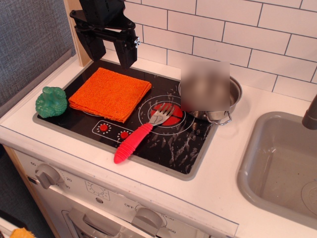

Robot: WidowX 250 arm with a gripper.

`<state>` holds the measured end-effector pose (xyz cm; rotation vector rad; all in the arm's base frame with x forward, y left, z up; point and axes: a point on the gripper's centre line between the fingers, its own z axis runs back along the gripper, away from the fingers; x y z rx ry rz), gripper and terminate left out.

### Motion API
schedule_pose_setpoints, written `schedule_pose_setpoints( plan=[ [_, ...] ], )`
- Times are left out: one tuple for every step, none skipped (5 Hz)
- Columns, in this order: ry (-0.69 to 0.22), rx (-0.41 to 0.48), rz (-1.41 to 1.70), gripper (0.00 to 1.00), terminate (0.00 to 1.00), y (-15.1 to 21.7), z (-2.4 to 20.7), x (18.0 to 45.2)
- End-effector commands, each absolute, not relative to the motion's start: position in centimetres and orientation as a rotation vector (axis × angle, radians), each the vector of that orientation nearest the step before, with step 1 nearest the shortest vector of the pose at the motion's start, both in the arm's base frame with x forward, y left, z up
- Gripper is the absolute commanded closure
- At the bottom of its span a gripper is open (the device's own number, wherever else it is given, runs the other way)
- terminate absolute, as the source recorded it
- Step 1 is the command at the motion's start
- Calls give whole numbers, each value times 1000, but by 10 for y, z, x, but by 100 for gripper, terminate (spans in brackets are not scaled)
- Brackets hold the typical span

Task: Place the red fork on the orange towel

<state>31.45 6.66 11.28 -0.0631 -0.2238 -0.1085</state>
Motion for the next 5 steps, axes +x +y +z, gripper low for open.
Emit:
schedule_pose_setpoints(
  plan=[
    [-224, -63, -108, 0, 0, 67, 113, 314],
    [-198, -54, -175, 0, 0, 51, 97, 300],
    [-153, -48, -222, 0, 0, 38, 79, 280],
    [-95, -59, -260, 0, 0, 22, 57, 276],
    [-41, -60, -238, 0, 0, 14, 38, 286]
  ],
)
